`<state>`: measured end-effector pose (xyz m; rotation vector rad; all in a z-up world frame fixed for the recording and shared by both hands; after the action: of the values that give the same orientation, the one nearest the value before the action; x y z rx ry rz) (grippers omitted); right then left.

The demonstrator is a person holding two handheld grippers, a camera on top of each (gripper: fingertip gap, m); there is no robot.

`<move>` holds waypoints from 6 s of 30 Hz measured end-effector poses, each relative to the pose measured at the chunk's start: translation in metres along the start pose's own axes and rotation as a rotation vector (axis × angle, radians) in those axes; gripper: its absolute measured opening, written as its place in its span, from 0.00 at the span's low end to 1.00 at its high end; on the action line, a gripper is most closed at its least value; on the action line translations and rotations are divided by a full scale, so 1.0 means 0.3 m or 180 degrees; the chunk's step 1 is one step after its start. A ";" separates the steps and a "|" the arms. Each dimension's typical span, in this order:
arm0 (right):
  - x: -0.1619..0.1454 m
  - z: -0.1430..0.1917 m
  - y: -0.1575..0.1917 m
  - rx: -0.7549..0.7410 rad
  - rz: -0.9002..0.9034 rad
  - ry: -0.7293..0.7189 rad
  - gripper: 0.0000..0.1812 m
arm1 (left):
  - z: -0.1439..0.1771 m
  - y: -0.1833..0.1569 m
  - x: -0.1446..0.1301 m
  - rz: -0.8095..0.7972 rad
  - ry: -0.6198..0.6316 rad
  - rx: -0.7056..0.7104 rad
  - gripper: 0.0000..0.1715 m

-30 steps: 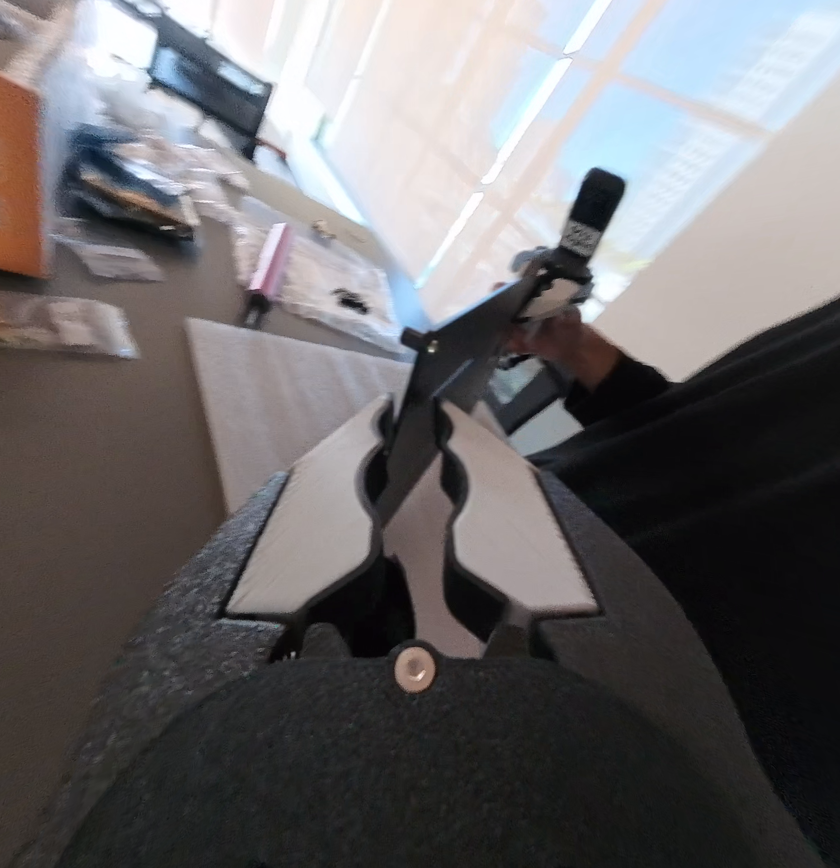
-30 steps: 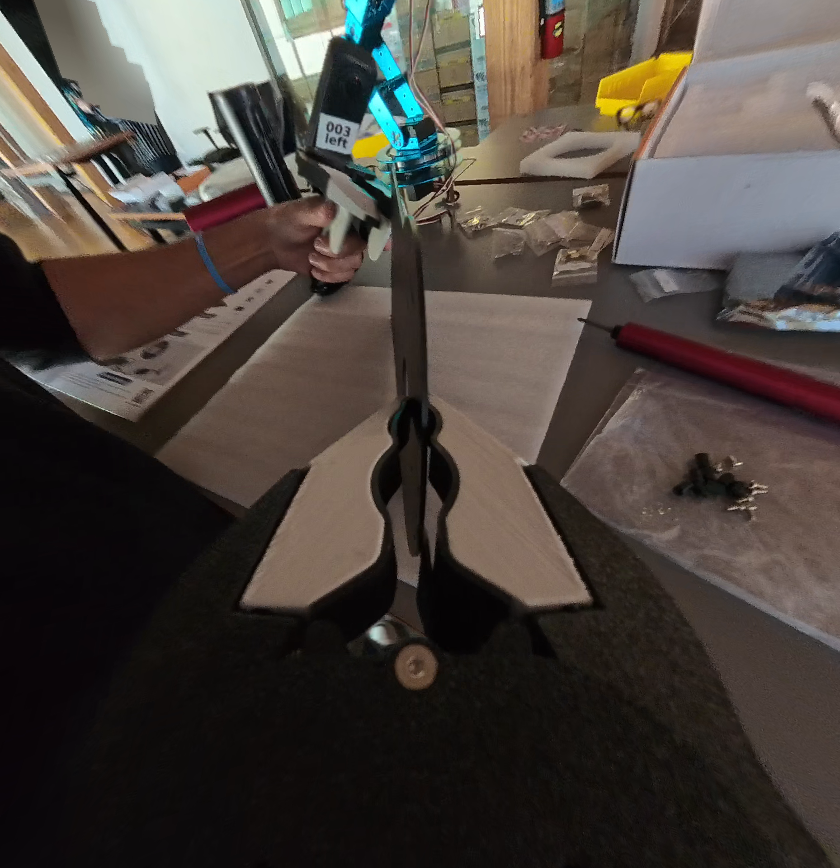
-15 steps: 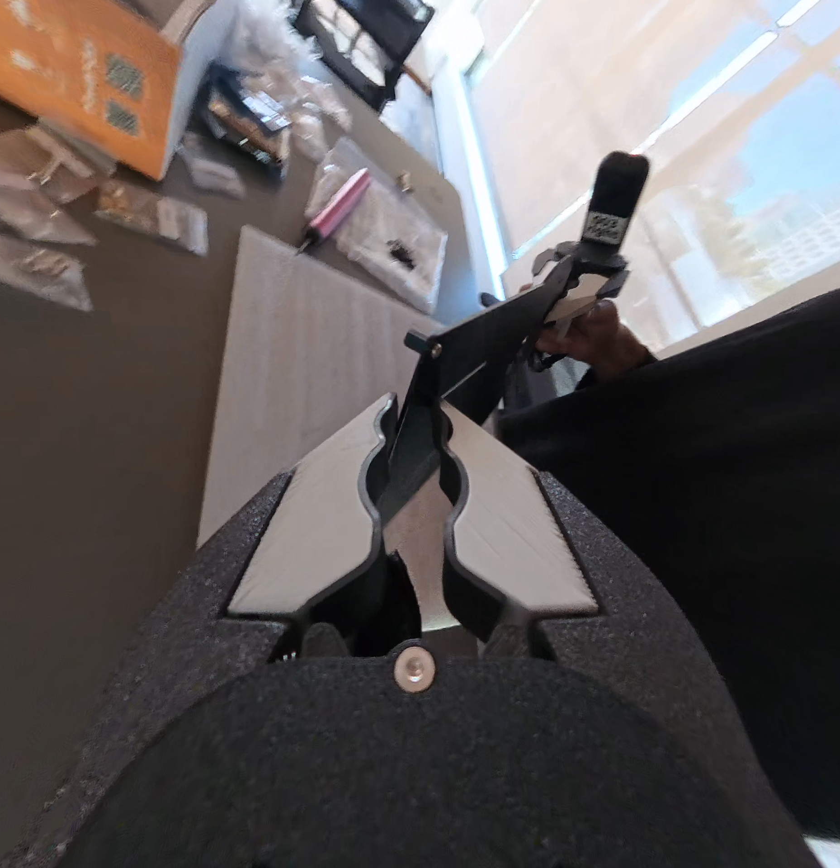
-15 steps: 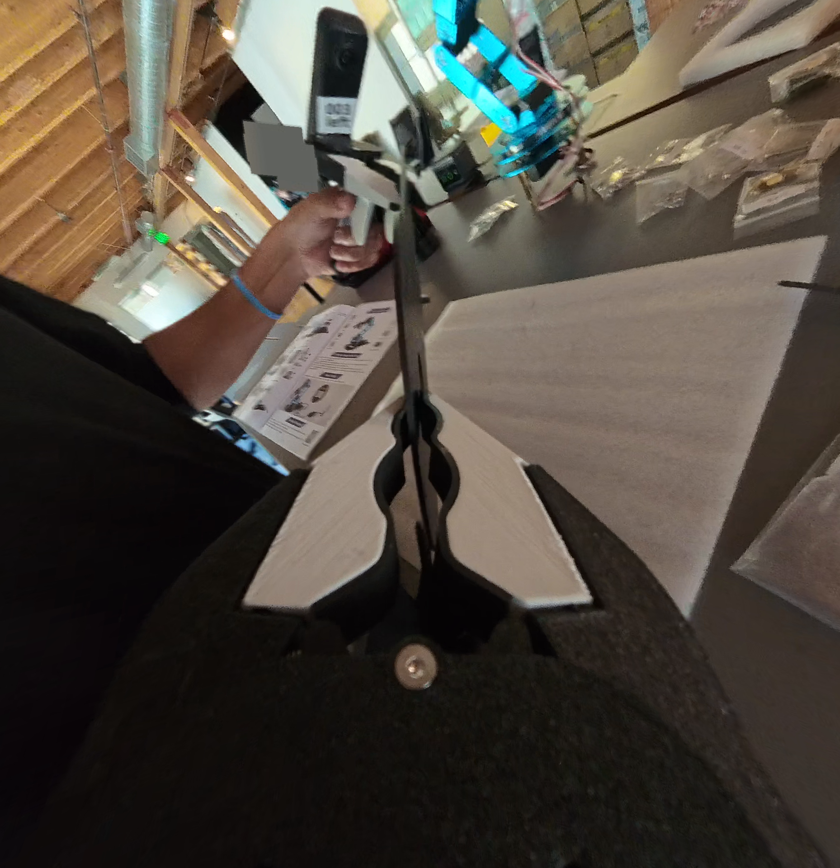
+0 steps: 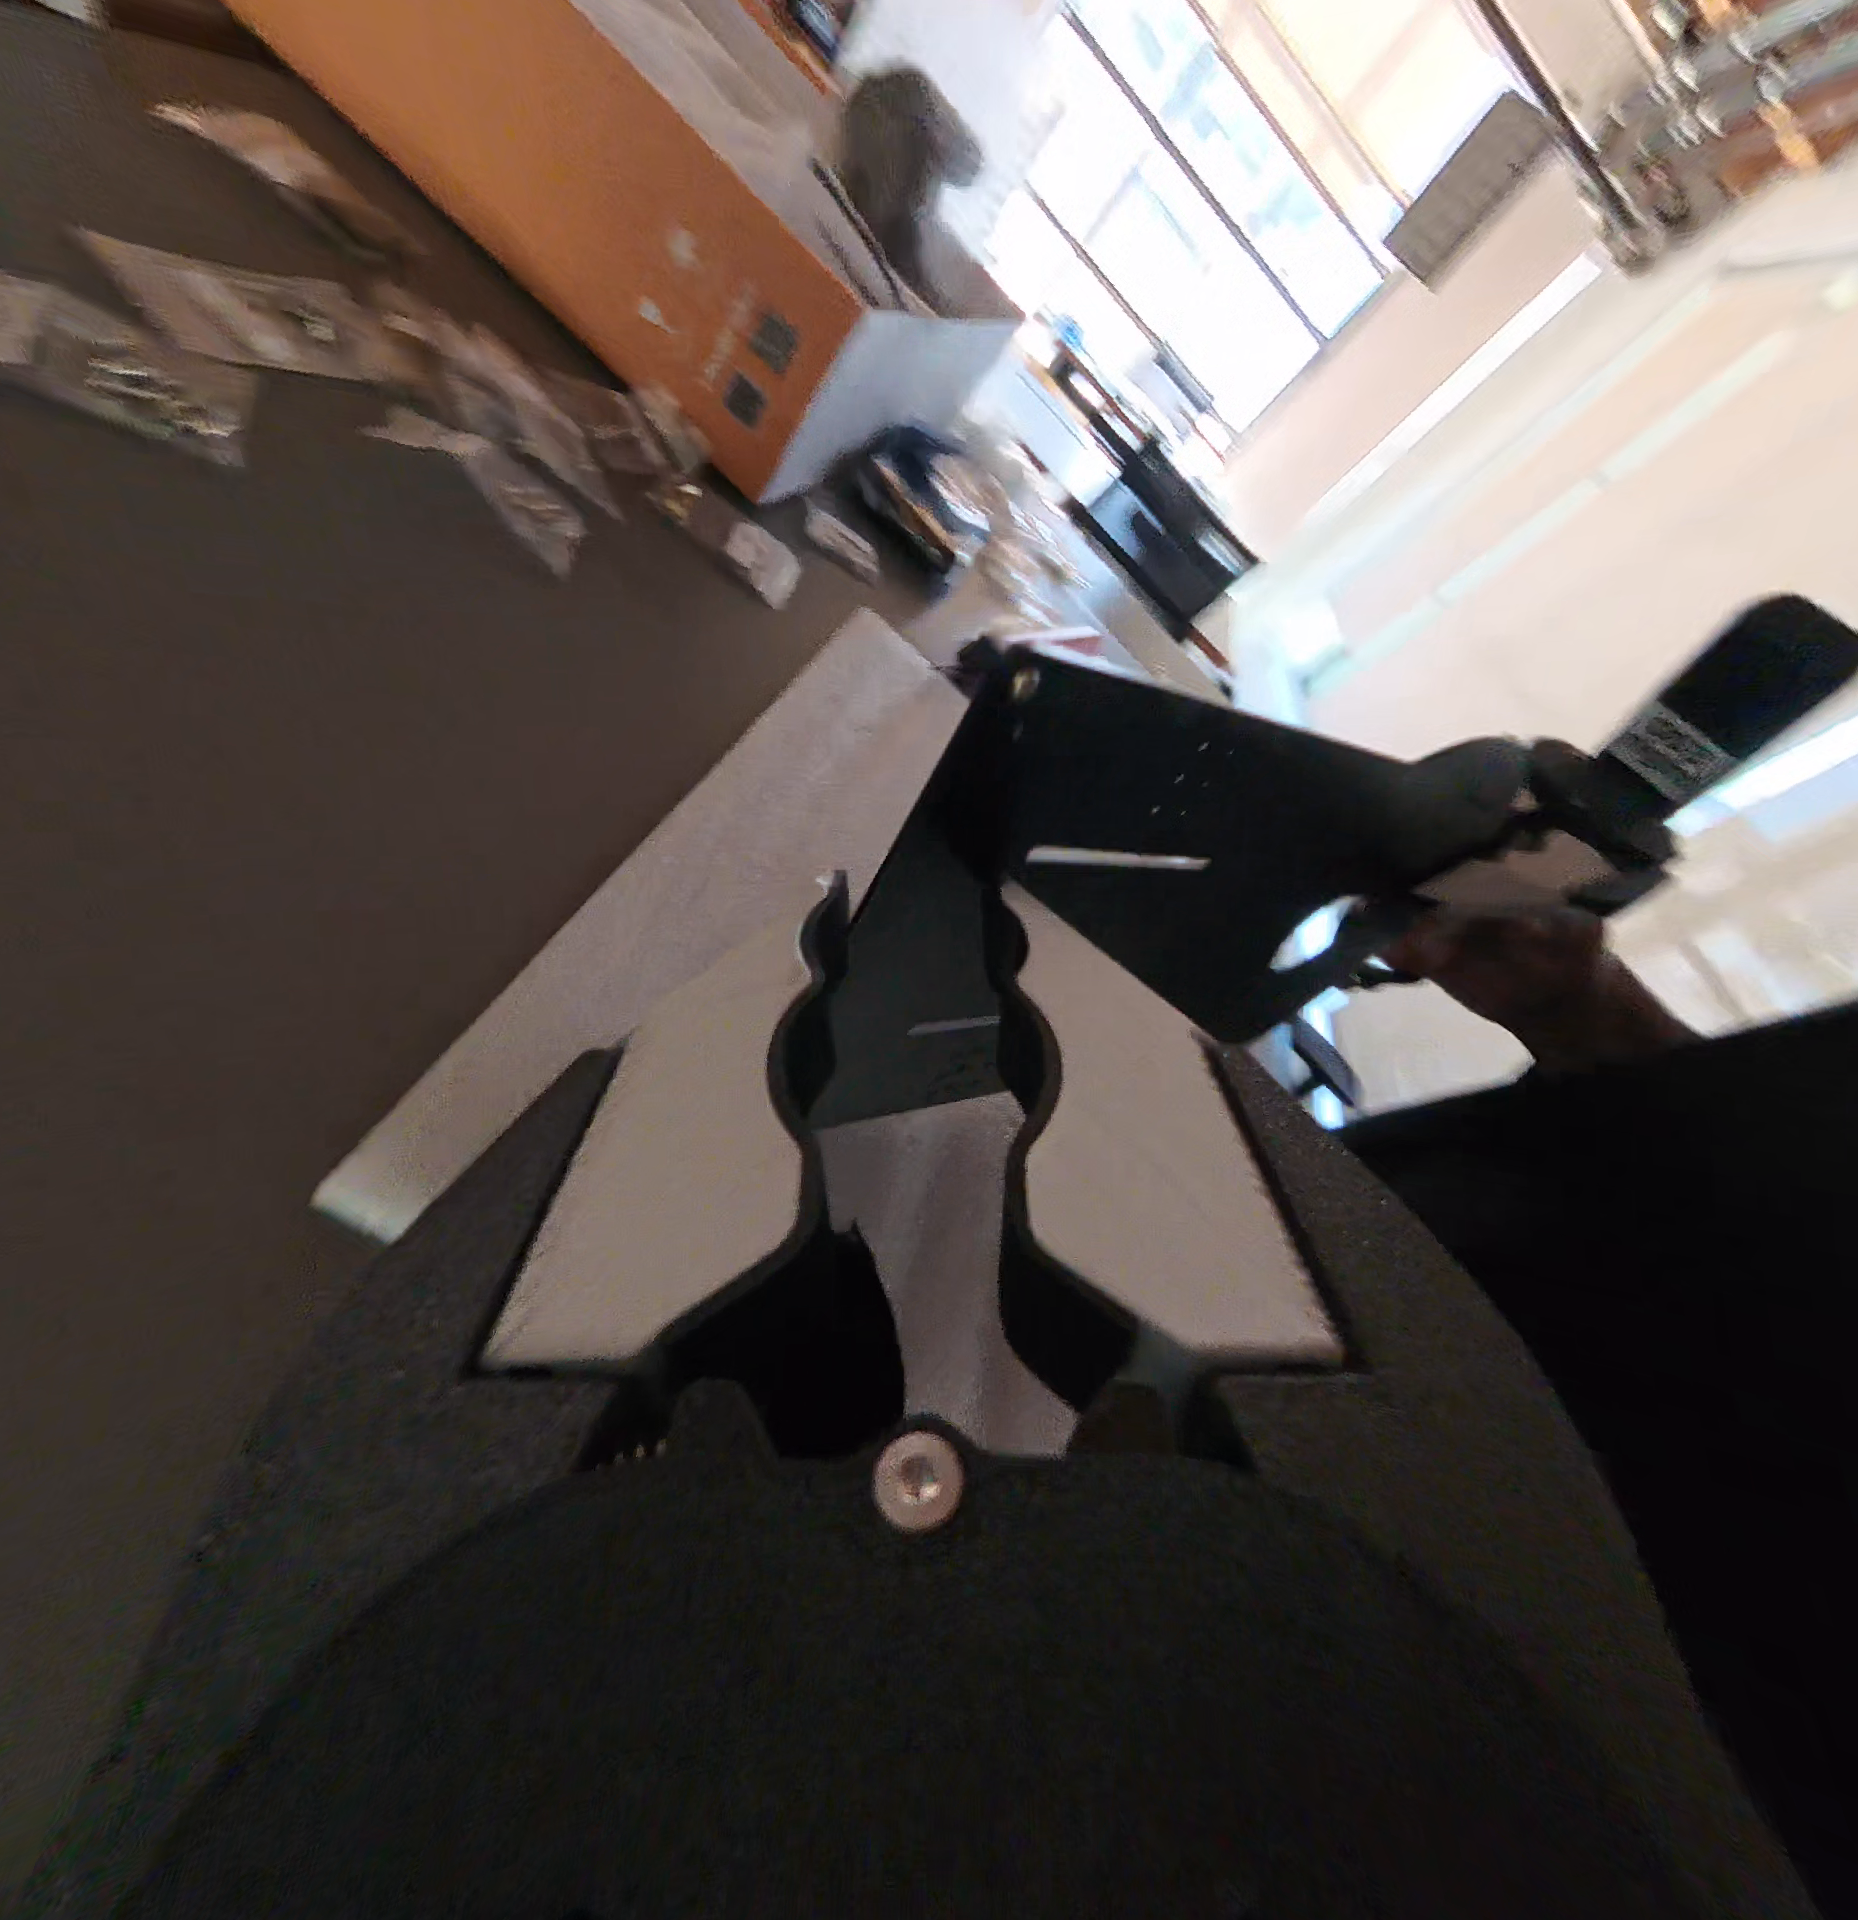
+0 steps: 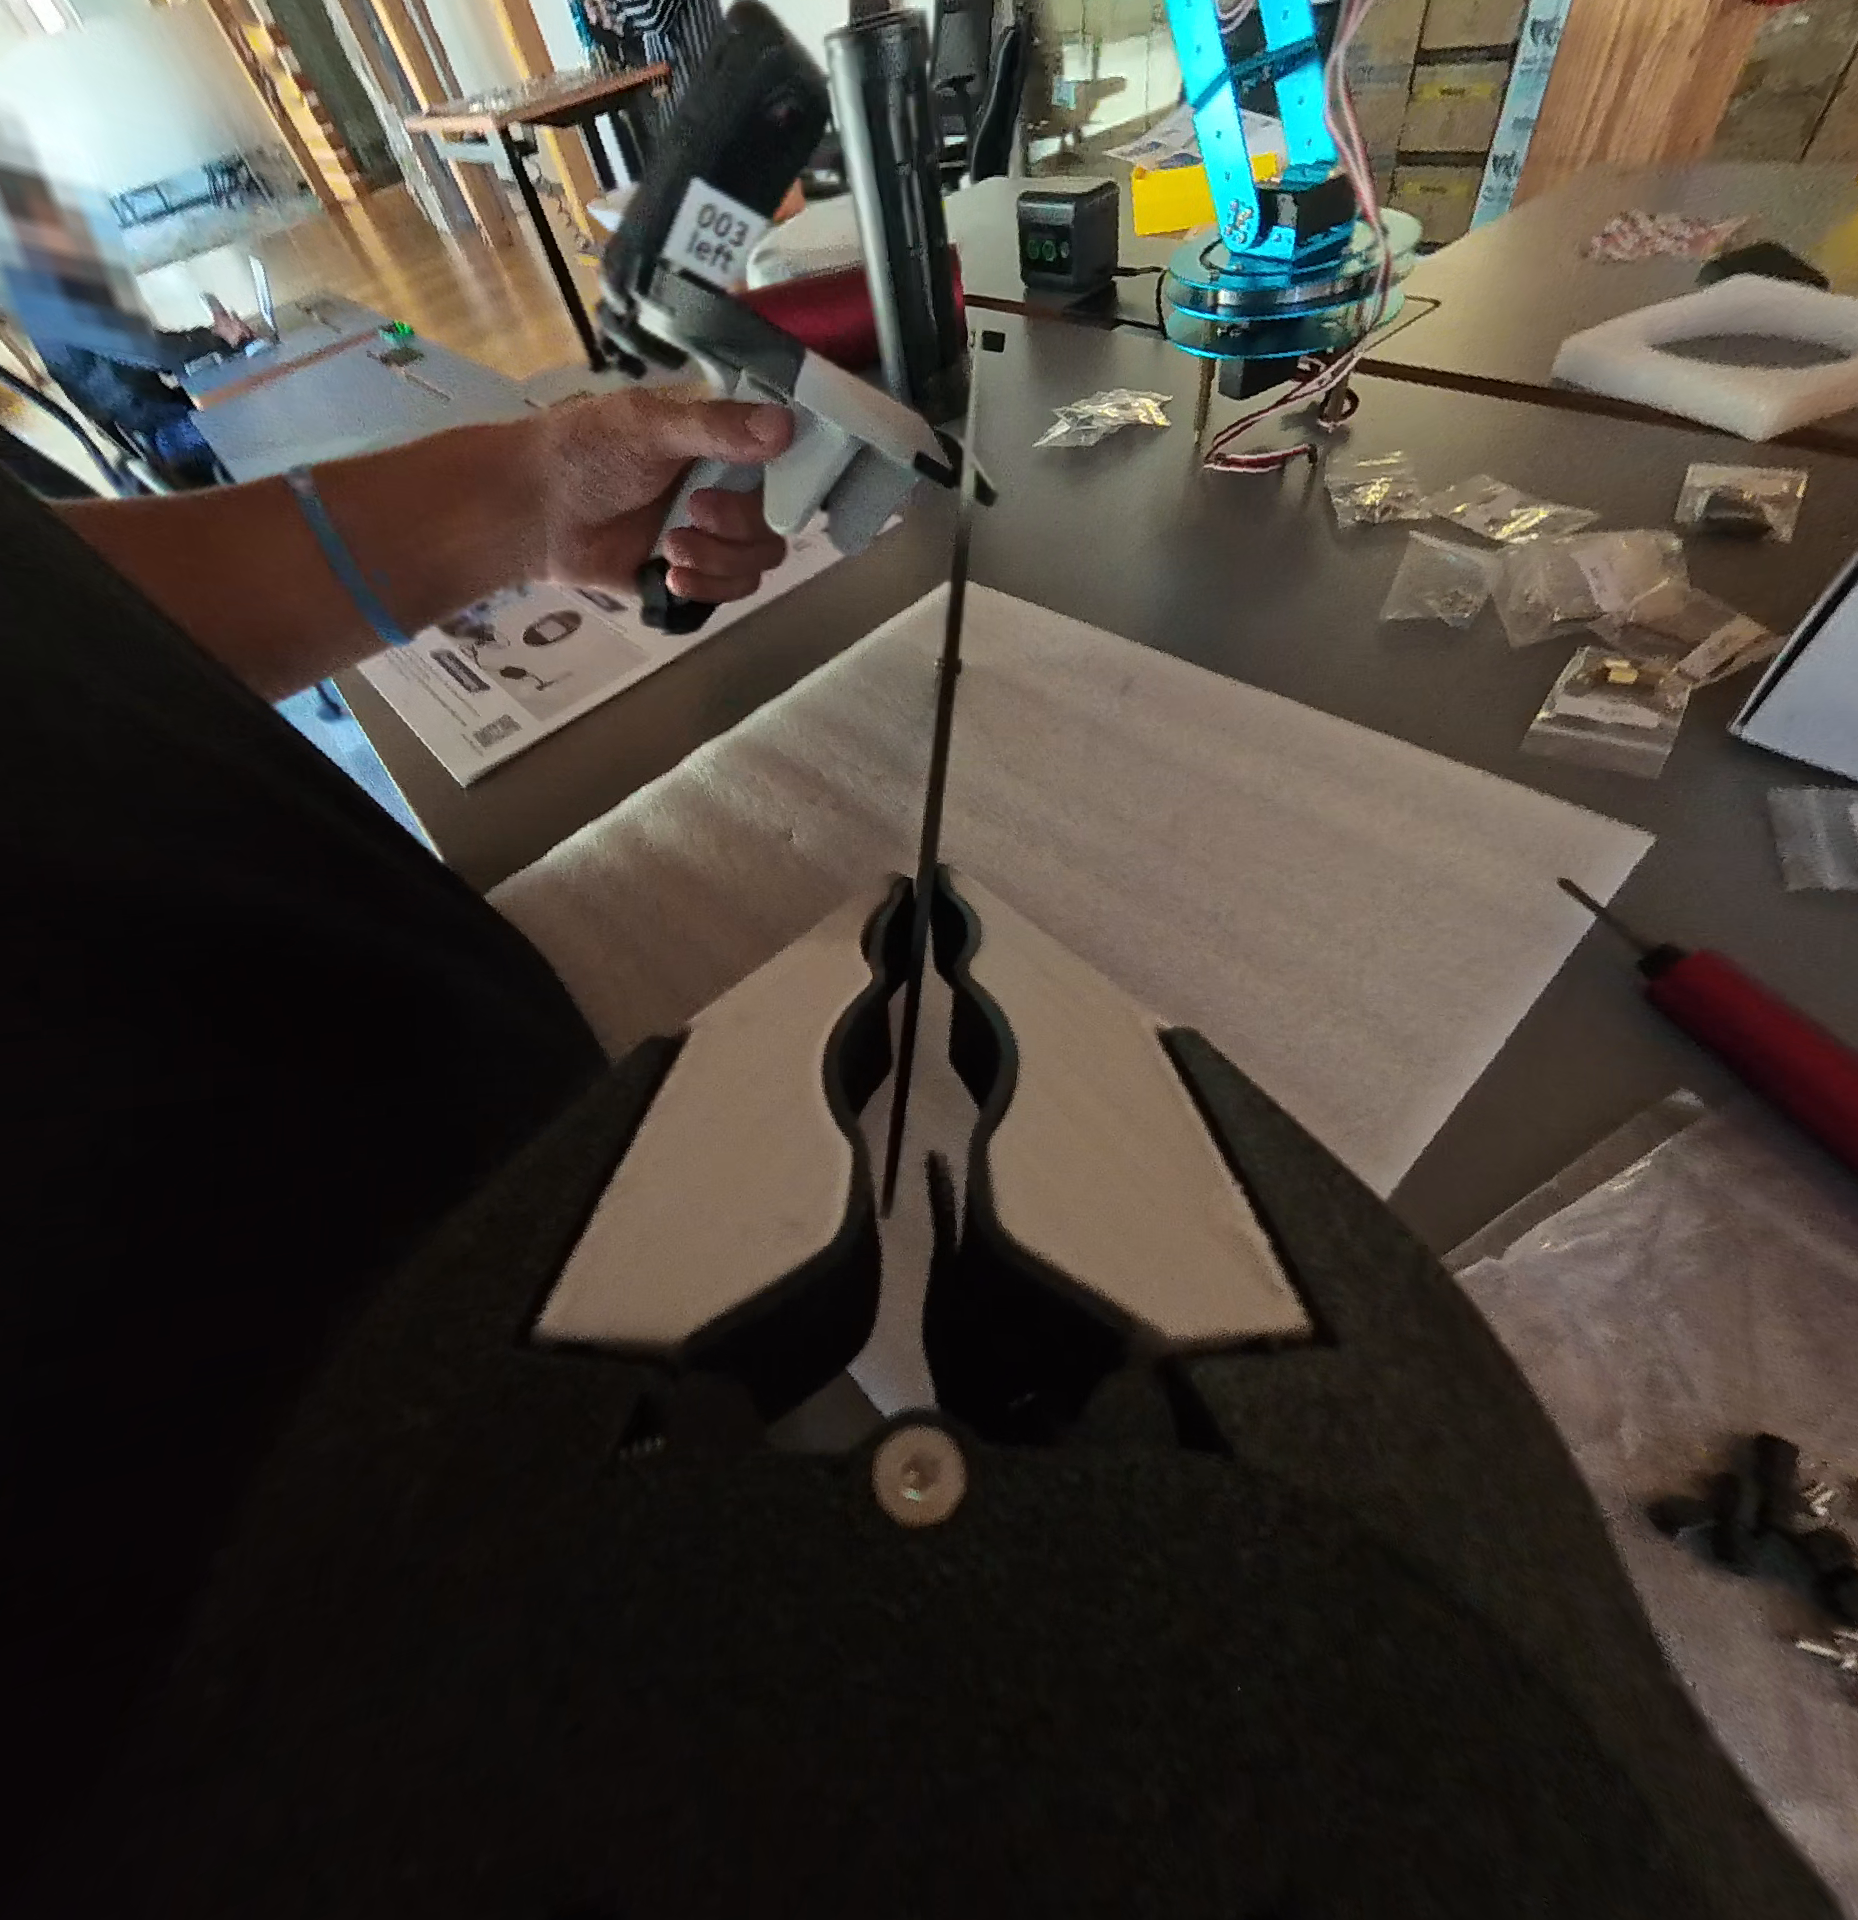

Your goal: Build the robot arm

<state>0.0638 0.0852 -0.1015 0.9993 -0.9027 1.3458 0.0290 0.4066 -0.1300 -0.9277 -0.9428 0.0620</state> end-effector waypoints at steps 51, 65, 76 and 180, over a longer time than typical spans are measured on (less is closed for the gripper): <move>0.053 -0.023 0.173 -0.0712 0.0487 0.0893 0.01 | 0.658 -0.258 -0.039 -0.1798 -0.0868 0.0493 0.19; 0.031 -0.010 0.117 -0.0508 0.0366 0.0374 0.00 | -0.174 -0.440 -0.003 -0.3220 0.1721 -0.0172 0.26; 0.006 -0.004 0.086 -0.0280 0.0239 -0.0031 0.01 | -0.238 -0.440 -0.004 -0.3350 0.2553 -0.0138 0.07; 0.058 0.029 0.140 -0.0490 0.0185 -0.0162 0.00 | -0.416 -0.375 0.175 -0.3447 0.3175 -0.1178 0.13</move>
<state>0.0228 0.0817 -0.0801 0.8979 -1.0645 1.2832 0.1134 0.2766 -0.0463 -0.5386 -0.3928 -1.4069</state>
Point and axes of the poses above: each gripper's, where its closed fingertips meet, z back along the fingers, x out of its top, y = z × x across the jaws, the point moved 7 cm from there along z, back along the fingers, and after that the axes turned 7 degrees about z, right-handed, at the moved point
